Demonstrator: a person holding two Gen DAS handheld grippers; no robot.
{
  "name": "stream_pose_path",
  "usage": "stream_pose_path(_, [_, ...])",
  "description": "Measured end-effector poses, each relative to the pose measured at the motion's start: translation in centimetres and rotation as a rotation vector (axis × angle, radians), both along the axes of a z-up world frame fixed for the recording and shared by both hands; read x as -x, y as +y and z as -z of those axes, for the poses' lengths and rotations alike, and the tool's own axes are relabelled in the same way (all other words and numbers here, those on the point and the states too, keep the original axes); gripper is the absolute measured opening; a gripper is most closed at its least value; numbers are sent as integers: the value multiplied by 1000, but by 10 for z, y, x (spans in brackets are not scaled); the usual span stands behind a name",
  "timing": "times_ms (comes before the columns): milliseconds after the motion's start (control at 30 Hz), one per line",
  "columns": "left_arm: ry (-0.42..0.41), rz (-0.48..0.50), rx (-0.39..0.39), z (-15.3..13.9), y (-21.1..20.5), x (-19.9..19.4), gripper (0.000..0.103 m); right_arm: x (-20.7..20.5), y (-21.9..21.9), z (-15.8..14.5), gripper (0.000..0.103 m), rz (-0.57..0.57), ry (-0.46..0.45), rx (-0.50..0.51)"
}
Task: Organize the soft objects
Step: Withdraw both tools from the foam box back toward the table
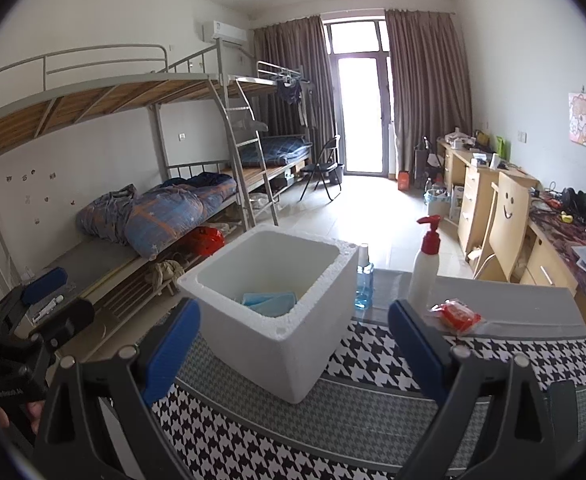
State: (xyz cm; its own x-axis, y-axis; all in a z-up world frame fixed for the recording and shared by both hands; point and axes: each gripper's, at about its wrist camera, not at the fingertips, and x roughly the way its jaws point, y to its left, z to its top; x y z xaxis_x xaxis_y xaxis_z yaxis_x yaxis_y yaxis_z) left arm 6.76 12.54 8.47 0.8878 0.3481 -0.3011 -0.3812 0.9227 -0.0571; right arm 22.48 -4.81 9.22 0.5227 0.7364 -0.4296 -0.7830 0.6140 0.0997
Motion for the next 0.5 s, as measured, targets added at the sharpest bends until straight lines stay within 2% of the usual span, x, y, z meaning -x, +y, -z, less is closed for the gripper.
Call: stream_pose_path(500, [-35,52,-34,-10,-20,8,102,19,-35,-2,97,35,-47,-48])
